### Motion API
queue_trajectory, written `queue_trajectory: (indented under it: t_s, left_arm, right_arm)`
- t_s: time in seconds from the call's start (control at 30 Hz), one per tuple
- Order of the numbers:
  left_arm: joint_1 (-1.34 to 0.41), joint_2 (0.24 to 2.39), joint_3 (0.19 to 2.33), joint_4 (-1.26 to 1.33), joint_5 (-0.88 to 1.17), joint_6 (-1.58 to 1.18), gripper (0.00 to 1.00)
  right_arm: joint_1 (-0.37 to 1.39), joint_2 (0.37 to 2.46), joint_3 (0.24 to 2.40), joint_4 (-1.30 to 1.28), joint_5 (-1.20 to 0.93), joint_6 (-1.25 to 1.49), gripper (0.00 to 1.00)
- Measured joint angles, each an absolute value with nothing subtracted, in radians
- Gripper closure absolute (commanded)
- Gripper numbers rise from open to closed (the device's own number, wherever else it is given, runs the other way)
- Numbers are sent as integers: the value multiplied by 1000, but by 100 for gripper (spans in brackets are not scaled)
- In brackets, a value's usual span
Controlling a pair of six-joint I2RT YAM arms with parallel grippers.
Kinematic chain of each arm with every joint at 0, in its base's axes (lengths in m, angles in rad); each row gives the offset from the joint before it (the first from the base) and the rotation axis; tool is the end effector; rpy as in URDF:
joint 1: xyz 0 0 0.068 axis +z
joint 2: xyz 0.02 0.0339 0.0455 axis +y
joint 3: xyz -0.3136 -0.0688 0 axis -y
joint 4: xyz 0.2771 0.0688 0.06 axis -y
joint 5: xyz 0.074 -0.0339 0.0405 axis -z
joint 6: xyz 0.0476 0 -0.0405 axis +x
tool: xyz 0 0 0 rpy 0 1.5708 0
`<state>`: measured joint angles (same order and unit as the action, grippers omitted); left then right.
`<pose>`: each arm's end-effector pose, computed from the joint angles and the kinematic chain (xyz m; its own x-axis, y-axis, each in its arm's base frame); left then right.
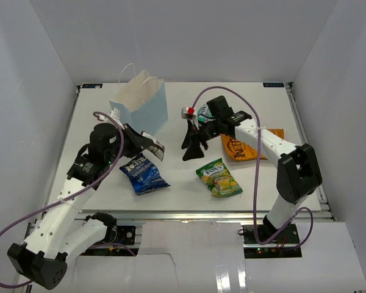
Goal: Place the snacks into the paper bag
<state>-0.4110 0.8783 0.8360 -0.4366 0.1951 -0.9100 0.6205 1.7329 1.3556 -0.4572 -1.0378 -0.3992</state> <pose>0.1854 -0.0909 0.3475 -0.6932 -0.5428 -0.4742 0.0039 0.6551 -0.7555 0.3148 0.2754 0.3039 -0.2577 -0.4269 -0.8668 -0.9401 -0.0964 0.3270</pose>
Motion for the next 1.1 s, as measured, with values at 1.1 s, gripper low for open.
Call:
queue_trajectory:
  t_s: [1.1]
  left_arm:
    - [-310,1565,1773,-657,-290,-271,49]
  right_arm:
    - [245,1526,1200,-556,-1057,-562,25]
